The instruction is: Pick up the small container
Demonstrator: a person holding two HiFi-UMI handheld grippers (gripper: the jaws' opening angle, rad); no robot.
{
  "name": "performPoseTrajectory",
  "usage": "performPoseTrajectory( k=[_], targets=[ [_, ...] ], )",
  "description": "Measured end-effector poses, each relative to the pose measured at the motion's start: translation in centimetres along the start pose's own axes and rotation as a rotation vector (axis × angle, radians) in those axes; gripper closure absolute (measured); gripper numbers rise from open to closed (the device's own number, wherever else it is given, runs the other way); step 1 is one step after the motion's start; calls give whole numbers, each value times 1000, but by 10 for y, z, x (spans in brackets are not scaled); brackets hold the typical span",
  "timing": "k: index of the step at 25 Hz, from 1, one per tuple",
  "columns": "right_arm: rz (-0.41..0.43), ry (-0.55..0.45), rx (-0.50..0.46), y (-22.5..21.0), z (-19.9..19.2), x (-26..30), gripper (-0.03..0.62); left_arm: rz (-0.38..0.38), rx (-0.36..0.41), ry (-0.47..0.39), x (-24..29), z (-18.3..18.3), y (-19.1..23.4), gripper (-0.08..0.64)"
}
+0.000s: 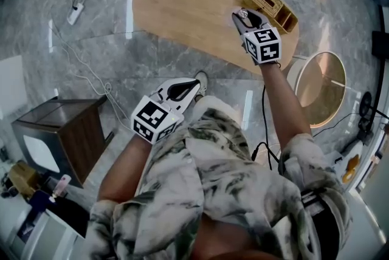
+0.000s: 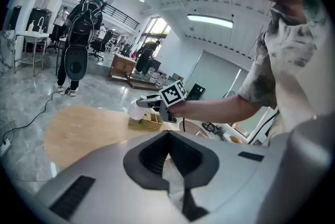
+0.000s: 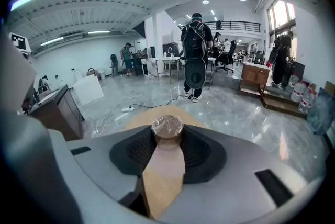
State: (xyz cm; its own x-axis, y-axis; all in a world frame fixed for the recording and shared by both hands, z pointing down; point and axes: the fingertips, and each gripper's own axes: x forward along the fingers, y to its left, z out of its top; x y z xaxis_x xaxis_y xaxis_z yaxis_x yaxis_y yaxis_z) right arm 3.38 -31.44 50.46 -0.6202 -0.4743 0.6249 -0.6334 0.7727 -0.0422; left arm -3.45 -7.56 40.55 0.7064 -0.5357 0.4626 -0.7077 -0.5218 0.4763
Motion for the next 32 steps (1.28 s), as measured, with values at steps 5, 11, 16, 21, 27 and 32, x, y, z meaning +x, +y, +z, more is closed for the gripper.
performPoseTrajectory(
  k=[5,11,16,21,27,32],
  targets=[
    [13,-8,-18,10,18,-17,434,-3,1,-6,-8,4,-5,538],
    [33,-15,-24,18,35,-34,434,-2,16,-11,-13,12,-9,538],
    [41,-17,-41,24,43,-46,434,-5,20,-19,-16,15,-12,538],
    [43,-22,-52,25,49,-57,434,-1,19,-29,-18,17,-15,538],
    [53,-22,-60,25,51,-65,434,4,25,-34,-17,20,-15,538],
    [58,-24,-61,28,53,-68,434,9,25,-40,-17,24,-13,538]
  ],
)
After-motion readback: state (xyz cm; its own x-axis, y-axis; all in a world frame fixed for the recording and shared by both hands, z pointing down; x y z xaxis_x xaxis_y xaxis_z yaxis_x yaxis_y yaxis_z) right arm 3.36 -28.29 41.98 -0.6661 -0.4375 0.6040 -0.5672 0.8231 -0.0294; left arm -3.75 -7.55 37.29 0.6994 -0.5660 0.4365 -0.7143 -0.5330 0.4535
